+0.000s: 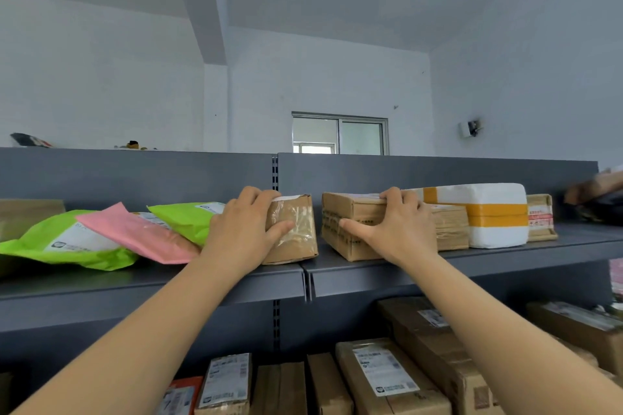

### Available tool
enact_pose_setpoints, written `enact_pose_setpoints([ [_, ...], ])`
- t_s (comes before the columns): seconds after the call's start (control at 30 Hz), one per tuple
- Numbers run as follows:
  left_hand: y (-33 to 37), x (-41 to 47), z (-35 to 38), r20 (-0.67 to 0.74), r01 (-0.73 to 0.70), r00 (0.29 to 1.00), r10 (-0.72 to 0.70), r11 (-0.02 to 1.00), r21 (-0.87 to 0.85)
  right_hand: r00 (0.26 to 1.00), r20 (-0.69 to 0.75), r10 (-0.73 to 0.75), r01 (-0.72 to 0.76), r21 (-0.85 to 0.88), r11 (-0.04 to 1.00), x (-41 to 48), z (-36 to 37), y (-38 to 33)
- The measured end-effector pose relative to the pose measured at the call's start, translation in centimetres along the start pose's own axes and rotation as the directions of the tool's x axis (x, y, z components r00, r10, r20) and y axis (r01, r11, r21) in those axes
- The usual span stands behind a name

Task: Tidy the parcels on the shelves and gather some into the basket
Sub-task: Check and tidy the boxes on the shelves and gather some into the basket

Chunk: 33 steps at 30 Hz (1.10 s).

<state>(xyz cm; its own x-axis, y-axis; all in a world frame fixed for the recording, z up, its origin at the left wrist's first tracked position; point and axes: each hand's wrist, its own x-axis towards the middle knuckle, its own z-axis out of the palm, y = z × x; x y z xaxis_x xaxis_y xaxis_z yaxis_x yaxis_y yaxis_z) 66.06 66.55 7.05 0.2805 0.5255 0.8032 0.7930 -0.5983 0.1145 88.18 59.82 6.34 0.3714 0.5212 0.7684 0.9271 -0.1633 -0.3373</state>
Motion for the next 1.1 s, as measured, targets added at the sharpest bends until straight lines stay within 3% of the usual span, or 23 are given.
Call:
enact_pose_setpoints([
  [0.1,0.3,-0.1,0.3,-0.015,0.009,1.000,-0.009,1.000,0.028,0.994,-0.106,0.021,-0.010,0.103,0.995,-0.9,0.3,-0.8],
  [0.27,0.2,-0.2,0.5,-0.031,0.010,0.999,-0.008,0.997,0.077,0.954,-0.301,-0.006,0.113,0.337,0.935,-3.6,0.8,0.3],
  [0.33,0.7,-0.5,0.6,-0.129,-0.002,0.991,0.013,0.996,0.084,0.939,-0.345,-0.010,0.151,0.384,0.911,-4.3,1.0,0.8],
  [0.4,2.0,-1.1,0.4,-0.284,-0.084,0.955,0.086,0.996,0.021,0.930,-0.366,-0.008,0.173,0.420,0.891,-4.9,1.2,1.1],
  [0.47,3.7,-1.5,0.2,-0.349,-0.195,0.923,0.165,0.979,-0.054,0.927,-0.376,0.005,0.176,0.447,0.877,-5.4,1.5,1.3],
  [0.6,7.1,-2.9,0.5,-0.197,-0.365,0.921,0.336,0.921,-0.138,0.915,-0.404,0.017,0.187,0.459,0.869,-6.0,1.6,1.2],
  [0.73,8.0,-3.6,1.4,-0.175,-0.398,0.911,0.374,0.908,-0.129,0.935,-0.354,0.014,0.159,0.455,0.876,-5.6,0.8,0.8],
  [0.93,5.1,-1.6,1.0,-0.353,-0.283,0.889,0.291,0.956,0.076,0.994,-0.106,-0.011,0.042,0.290,0.956,-2.6,-0.5,-0.2],
  [1.1,0.6,-0.3,1.8,-0.202,-0.160,0.957,0.208,0.960,0.230,0.985,0.127,-0.115,0.085,0.221,0.972,-1.6,-0.2,-0.6],
])
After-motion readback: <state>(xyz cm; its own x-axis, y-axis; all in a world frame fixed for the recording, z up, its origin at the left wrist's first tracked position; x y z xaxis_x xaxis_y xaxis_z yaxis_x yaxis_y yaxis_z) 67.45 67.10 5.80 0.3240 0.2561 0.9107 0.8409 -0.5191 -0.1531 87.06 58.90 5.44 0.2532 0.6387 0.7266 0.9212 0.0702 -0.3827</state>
